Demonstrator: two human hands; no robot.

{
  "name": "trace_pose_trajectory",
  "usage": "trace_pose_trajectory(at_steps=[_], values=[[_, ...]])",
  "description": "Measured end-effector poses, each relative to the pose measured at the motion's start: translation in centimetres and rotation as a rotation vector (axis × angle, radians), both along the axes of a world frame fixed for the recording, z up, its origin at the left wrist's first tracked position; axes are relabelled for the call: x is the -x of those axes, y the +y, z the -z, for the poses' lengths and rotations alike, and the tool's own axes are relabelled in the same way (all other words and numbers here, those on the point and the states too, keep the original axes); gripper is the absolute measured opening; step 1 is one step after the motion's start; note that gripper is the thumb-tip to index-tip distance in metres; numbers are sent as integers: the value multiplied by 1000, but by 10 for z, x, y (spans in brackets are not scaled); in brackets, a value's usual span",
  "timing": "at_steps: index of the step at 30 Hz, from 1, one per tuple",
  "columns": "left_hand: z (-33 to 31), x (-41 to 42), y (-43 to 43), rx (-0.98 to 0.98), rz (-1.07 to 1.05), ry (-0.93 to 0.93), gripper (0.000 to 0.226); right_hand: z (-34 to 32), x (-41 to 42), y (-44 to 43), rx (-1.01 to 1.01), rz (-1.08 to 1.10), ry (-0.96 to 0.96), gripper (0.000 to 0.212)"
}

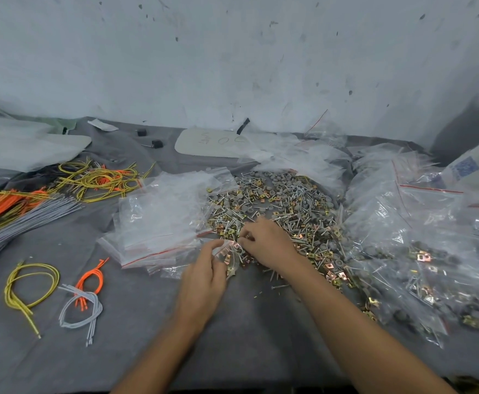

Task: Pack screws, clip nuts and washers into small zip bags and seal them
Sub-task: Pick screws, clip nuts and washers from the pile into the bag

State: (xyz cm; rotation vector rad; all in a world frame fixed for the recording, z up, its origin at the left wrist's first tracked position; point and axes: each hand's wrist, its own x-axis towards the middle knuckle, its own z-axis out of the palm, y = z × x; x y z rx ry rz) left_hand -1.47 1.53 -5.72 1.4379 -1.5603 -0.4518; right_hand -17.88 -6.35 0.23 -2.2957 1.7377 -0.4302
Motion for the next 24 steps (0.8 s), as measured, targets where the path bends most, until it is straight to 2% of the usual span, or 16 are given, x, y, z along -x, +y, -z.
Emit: trace_pose_trajectory(at_steps=[7, 15, 18, 24], values=[[-4, 1, 1, -8, 2, 42, 39, 8, -7, -6, 25, 73, 61, 18], [-6, 0, -1, -38, -13, 115, 40, 3, -4, -8, -42, 96, 12, 17], [-9, 0, 1, -42, -18, 119, 40, 5, -1, -7, -43, 115, -74, 20], [-11, 1, 1, -45, -40, 123, 38, 4, 9, 19, -10, 75, -375, 24]])
